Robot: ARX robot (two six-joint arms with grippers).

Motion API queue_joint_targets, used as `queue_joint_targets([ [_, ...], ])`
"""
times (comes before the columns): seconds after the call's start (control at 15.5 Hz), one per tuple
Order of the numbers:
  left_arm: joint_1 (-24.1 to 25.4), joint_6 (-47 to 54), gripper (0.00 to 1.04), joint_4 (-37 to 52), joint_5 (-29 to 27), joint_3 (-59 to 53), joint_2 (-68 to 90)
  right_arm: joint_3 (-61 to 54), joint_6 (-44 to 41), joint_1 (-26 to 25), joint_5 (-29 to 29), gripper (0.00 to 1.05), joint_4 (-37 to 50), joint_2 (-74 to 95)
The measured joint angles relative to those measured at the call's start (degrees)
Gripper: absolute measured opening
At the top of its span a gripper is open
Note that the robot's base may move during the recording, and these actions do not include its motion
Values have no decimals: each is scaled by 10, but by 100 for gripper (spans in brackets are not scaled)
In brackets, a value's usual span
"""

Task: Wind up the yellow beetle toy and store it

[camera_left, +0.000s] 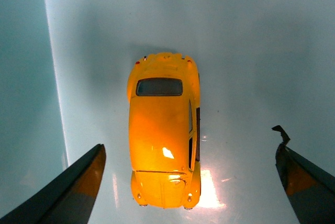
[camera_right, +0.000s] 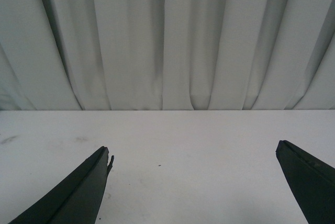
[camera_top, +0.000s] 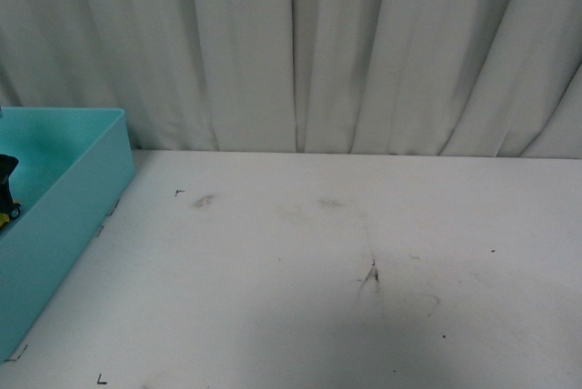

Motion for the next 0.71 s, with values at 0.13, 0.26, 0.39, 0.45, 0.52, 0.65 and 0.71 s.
queue_joint_targets([
  [0.13,4,-19,97,15,34,0,-16,0,0,0,0,98,0,0],
  [0.26,9,-38,98,52,88,-20,-71,0,0,0,0,98,0,0],
  [0.39,17,-42,98,90,126,-46,-146,0,0,0,0,98,0,0],
  [0.45,20,-40,98,110,142,-65,-184,0,0,0,0,98,0,0],
  [0.52,22,-31,98,119,159,-86,-220,0,0,0,0,98,0,0],
  [0.65,14,-67,88,326,158,-202,-305,0,0,0,0,98,0,0],
  [0.71,-1,-122,77,453,145,-298,-369,0,0,0,0,98,0,0],
])
